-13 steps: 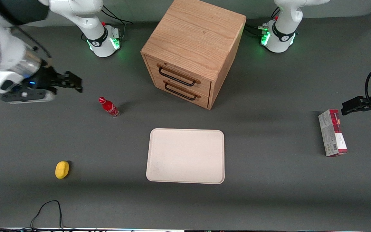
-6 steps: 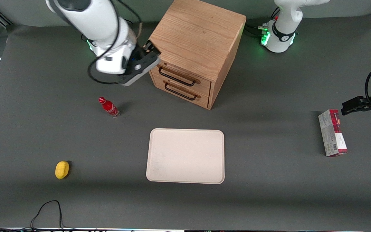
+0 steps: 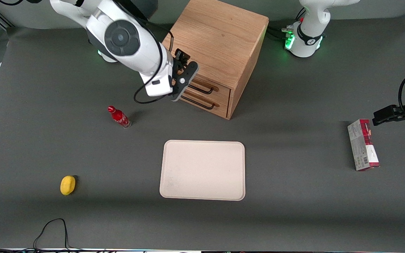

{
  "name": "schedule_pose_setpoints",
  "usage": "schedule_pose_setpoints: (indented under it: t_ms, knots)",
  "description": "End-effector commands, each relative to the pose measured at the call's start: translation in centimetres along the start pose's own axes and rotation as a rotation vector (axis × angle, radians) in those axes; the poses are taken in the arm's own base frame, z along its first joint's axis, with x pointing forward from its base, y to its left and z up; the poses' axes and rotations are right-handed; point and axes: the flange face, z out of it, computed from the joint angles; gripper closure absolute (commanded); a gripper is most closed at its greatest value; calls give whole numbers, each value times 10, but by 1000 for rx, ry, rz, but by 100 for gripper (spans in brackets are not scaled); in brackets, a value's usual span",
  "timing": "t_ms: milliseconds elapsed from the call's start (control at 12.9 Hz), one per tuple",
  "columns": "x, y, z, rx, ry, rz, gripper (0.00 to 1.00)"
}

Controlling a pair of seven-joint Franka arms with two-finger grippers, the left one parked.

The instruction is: Open upper drawer

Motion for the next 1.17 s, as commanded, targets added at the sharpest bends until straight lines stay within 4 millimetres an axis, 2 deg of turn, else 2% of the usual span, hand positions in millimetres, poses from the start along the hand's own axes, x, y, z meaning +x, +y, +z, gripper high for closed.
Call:
schedule_pose_setpoints:
  t_ms: [0,467,622,933,1089]
  knots:
    - [10,11,25,60,-33,-69,0]
    - [25,26,87,20,-15,-73,0]
    - [26,26,100,4,-17,-78,0]
    - [28,34,112,-17,-28,-84,0]
    - [29,33,112,-28,-29,-91,0]
